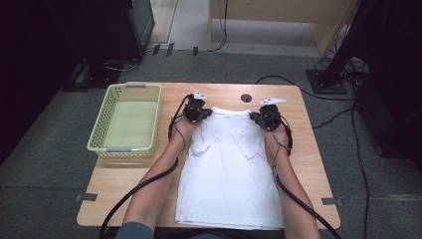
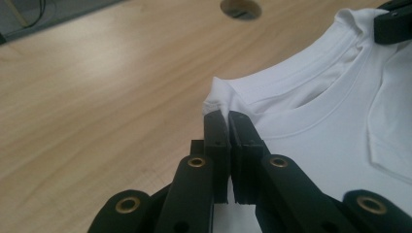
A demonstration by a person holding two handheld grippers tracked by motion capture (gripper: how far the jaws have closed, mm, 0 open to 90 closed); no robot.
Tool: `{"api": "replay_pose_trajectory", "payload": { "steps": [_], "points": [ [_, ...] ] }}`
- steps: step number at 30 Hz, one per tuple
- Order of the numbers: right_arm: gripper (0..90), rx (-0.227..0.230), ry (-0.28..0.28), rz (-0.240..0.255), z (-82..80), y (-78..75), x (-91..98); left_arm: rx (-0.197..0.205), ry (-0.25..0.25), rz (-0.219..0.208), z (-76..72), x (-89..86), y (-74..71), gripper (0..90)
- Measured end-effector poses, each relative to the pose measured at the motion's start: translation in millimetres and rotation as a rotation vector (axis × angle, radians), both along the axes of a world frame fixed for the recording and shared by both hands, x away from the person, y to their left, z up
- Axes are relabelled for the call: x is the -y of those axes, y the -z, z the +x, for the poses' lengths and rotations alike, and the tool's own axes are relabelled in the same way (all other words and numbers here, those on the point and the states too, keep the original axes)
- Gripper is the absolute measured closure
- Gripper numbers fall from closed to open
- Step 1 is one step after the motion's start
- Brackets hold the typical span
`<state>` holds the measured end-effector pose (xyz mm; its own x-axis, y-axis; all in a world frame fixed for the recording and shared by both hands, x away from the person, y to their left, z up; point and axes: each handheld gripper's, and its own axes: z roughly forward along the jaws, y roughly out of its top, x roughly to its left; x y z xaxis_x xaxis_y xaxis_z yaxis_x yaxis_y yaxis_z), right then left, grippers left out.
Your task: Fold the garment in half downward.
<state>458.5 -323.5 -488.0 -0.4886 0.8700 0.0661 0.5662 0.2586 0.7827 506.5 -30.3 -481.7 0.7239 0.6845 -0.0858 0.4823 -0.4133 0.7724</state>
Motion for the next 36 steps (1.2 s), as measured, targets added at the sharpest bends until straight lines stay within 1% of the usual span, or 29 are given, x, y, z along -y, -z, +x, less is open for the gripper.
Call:
{"api": "replay_pose_trajectory", "payload": {
  "steps": [1, 3, 8, 10, 12, 15, 16, 19, 21, 25, 27, 28, 29, 30, 31, 33, 35, 36],
  "points": [
    [86.1, 0.008, 0.001, -0.002, 0.8, -4.1, -0.8, 0.012, -0.002, -0.002, 1.1, -1.1, -5.9, 89.3],
    [86.1, 0.033, 0.001, -0.018, 2.4, -17.0, -2.8, 0.033, -0.013, -0.019, 2.8, -3.0, -18.1, 89.3],
    [86.1, 0.121, 0.006, -0.055, 3.2, -52.4, -8.0, 0.089, -0.017, -0.042, 2.9, -7.0, -47.0, 89.3],
    [86.1, 0.140, 0.007, -0.059, 2.7, -63.4, -8.8, 0.093, -0.017, -0.058, 1.4, -8.9, -54.7, 89.3],
    [86.0, 0.143, 0.011, -0.048, 1.5, -69.2, -8.4, 0.087, -0.014, -0.057, -1.9, -9.4, -57.2, 89.3],
    [86.0, 0.130, 0.020, -0.008, -3.0, -66.9, -6.2, 0.052, 0.005, -0.064, -7.9, -9.3, -52.5, 89.3],
    [86.0, 0.118, 0.020, -0.002, -4.1, -64.9, -5.9, 0.049, 0.011, -0.052, -9.8, -9.6, -50.0, 89.3],
    [86.0, 0.085, 0.021, 0.015, -8.2, -57.2, -4.2, 0.035, 0.018, -0.051, -14.6, -10.9, -41.7, 89.3],
    [85.9, 0.069, 0.016, 0.008, -11.8, -51.8, -4.0, 0.024, 0.028, -0.046, -18.4, -11.0, -37.8, 89.3],
    [86.0, 0.039, -0.003, -0.021, -20.3, -40.8, -6.4, 0.022, 0.033, -0.027, -28.2, -9.5, -32.1, 89.3],
    [86.0, 0.029, -0.008, -0.019, -24.5, -36.4, -6.3, 0.021, 0.041, -0.014, -32.4, -10.3, -27.6, 89.3],
    [86.0, 0.029, -0.008, -0.019, -24.5, -36.4, -6.3, 0.021, 0.041, -0.014, -32.4, -10.3, -27.6, 89.3],
    [85.9, 0.011, -0.007, 0.002, -30.3, -30.2, -5.1, 0.008, 0.040, -0.015, -36.7, -11.7, -21.0, 89.2],
    [85.9, 0.007, -0.006, 0.007, -31.6, -29.0, -5.0, 0.004, 0.041, -0.016, -37.8, -12.0, -18.6, 89.2],
    [85.9, 0.005, -0.008, 0.011, -33.1, -26.9, -4.7, -0.002, 0.040, -0.017, -39.8, -11.9, -15.1, 89.2],
    [85.9, 0.010, -0.018, 0.011, -37.6, -21.4, -4.3, -0.002, 0.043, 0.002, -44.2, -10.9, -9.0, 89.1],
    [85.9, 0.014, -0.024, 0.015, -42.1, -16.1, -4.7, -0.015, 0.039, -0.003, -47.7, -9.8, -4.5, 89.1],
    [85.9, 0.009, -0.022, 0.022, -43.8, -13.6, -4.9, -0.019, 0.037, -0.005, -49.4, -9.5, -2.7, 89.1]
  ]
}}
